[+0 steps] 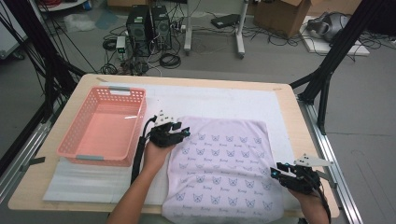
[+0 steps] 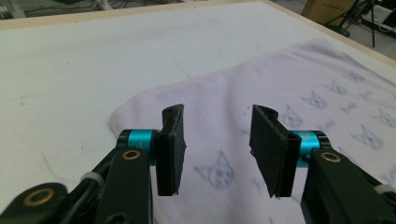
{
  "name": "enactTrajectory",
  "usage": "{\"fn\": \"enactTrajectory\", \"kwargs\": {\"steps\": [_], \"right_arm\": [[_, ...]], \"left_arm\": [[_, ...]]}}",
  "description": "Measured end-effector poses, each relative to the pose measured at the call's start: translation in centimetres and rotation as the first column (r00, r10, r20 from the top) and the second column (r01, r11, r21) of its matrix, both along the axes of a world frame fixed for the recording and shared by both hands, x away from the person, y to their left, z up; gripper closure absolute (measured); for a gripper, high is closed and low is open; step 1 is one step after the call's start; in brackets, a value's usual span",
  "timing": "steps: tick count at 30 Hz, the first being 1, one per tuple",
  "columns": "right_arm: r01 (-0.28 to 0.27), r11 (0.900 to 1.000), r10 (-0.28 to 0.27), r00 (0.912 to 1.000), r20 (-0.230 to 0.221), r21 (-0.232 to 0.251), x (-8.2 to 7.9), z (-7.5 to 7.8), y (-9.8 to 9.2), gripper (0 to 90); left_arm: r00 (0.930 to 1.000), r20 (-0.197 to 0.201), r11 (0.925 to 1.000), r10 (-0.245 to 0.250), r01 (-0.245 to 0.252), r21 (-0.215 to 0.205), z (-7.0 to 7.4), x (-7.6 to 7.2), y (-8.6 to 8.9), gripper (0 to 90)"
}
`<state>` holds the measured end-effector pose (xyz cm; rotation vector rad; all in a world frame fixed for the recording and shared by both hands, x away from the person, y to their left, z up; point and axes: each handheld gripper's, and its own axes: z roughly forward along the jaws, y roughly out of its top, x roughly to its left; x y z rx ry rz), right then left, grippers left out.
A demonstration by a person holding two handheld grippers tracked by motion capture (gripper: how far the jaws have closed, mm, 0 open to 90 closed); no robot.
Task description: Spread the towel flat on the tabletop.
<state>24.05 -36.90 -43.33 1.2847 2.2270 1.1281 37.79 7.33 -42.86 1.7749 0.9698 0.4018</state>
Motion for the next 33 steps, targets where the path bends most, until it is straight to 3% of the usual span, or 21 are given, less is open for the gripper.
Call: {"fn": "enactTrajectory", "kwargs": {"steps": [6,9,12,14,16,18,19,20,21,24,25,27,30,33], "right_arm": [[-0.019,1.000,0.019,0.9998,-0.004,0.007,0.9,0.1,0.0,58.3],[-0.026,1.000,0.026,0.9996,-0.007,0.006,1.9,0.1,0.0,57.3],[-0.017,1.000,0.017,0.9998,-0.009,0.015,3.1,0.1,-0.1,54.6],[-0.005,1.000,0.005,0.9999,-0.014,0.025,4.2,0.1,-0.1,53.5],[0.002,1.000,-0.002,0.9999,-0.010,0.030,5.4,0.0,0.0,53.4],[0.019,0.999,-0.018,0.9998,-0.007,0.031,6.9,0.0,0.1,53.4],[0.023,0.999,-0.023,0.9997,-0.005,0.028,7.4,0.0,0.2,53.4],[0.031,0.999,-0.031,0.9995,-0.001,0.021,8.1,0.1,0.3,53.4],[0.040,0.999,-0.040,0.9992,0.000,0.020,8.7,0.2,0.5,53.6],[0.069,0.998,-0.070,0.9975,0.010,0.005,10.2,0.7,0.8,54.1],[0.079,0.997,-0.079,0.9967,0.015,-0.002,10.7,0.8,0.8,54.3],[0.100,0.995,-0.100,0.9948,0.019,-0.012,11.7,0.9,0.8,54.5],[0.124,0.992,-0.124,0.9922,0.014,-0.024,13.4,0.9,0.9,54.5],[0.146,0.989,-0.145,0.9893,0.008,-0.025,15.2,0.5,1.1,54.7]], "left_arm": [[0.9972,-0.065,0.9994,0.035,-0.035,0.005,-0.5,3.5,-0.4,54.3],[0.9947,-0.070,0.9972,0.075,-0.074,0.007,-1.3,4.3,-0.2,52.8],[0.9885,-0.118,0.9949,0.094,-0.089,0.047,-2.2,4.7,-0.1,50.0],[0.9871,-0.116,0.9925,0.111,-0.104,0.065,-2.3,4.8,-0.2,49.4],[0.9833,-0.138,0.9901,0.119,-0.107,0.092,-2.3,5.0,-0.5,49.8],[0.9837,-0.119,0.9808,0.135,-0.115,0.158,-2.3,5.0,-1.2,57.9],[0.9849,-0.095,0.9709,0.145,-0.123,0.206,-2.3,4.9,-1.6,64.9],[0.9872,-0.075,0.9635,0.141,-0.119,0.240,-2.2,4.9,-1.6,77.6],[0.9833,-0.086,0.9625,0.161,-0.137,0.234,-2.1,5.1,-1.6,86.8],[0.9616,-0.094,0.9477,0.258,-0.233,0.218,-2.0,5.6,-0.7,87.6],[0.9569,-0.113,0.9509,0.268,-0.244,0.191,-2.2,5.8,-0.3,87.6],[0.9572,-0.132,0.9590,0.258,-0.237,0.156,-2.2,5.9,0.1,86.6],[0.9639,-0.148,0.9708,0.221,-0.203,0.127,-2.1,5.8,0.4,65.0],[0.9662,-0.169,0.9785,0.194,-0.179,0.103,-2.0,5.6,0.6,55.5]]}}
